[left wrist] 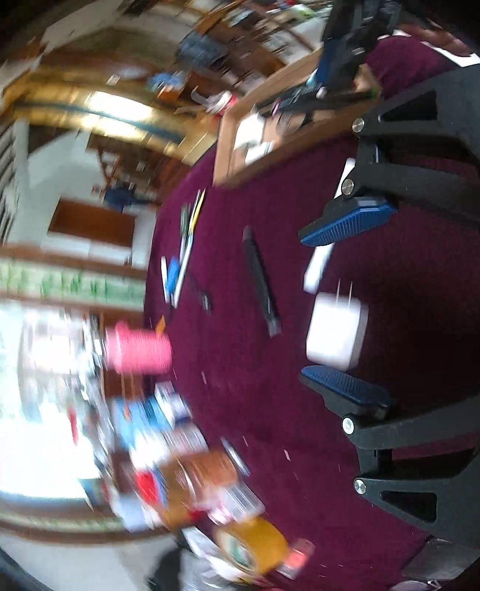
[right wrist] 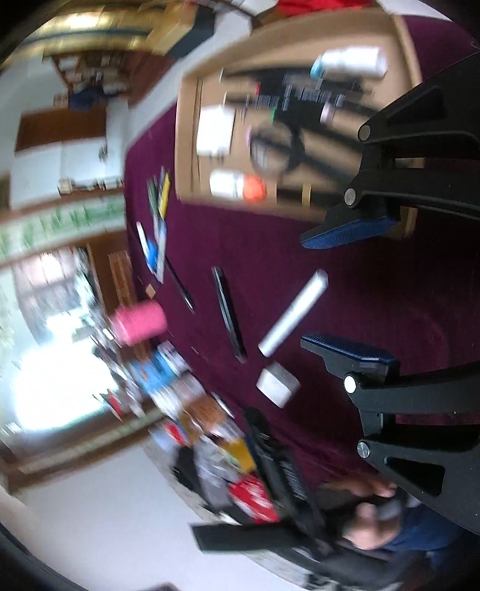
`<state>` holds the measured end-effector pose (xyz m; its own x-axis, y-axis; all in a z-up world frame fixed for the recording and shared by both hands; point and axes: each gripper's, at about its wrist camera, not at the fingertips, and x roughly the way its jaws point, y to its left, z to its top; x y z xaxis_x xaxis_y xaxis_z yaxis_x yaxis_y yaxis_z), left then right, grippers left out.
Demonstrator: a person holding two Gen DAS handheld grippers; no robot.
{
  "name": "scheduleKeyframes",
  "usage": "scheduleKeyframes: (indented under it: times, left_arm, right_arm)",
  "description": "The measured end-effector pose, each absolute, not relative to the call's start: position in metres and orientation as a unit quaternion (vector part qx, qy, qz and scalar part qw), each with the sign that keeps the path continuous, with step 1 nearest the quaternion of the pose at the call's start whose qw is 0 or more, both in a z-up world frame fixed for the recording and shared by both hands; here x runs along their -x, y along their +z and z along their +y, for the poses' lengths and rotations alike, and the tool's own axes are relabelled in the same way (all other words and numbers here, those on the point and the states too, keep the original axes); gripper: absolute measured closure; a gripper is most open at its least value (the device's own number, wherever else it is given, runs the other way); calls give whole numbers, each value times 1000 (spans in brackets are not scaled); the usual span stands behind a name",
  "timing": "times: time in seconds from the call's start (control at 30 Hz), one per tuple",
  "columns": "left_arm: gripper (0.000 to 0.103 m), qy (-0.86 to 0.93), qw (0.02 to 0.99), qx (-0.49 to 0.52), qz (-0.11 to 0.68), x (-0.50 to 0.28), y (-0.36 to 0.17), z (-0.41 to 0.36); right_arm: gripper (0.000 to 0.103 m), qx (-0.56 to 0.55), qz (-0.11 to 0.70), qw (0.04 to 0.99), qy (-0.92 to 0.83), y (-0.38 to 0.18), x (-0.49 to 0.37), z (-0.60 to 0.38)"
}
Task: Organize rigid objects
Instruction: 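Grasp the white charger with the left gripper while the right grasps the white paint marker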
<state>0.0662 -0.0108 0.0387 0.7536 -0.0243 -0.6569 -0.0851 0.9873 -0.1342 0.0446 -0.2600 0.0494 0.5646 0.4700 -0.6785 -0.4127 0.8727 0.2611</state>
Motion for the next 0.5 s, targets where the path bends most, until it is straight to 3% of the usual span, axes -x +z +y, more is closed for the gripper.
scheduleKeyframes:
  times: [0.2,0.5]
  left_arm:
    - [36,59,915,140,374,-76,12,37]
    - [36,64,911,155,376,-79,8,45]
  right_arm:
    - [61,29,432,863,260,24,-76,-203]
    - [61,68,466,842,264,-10,-118,-168]
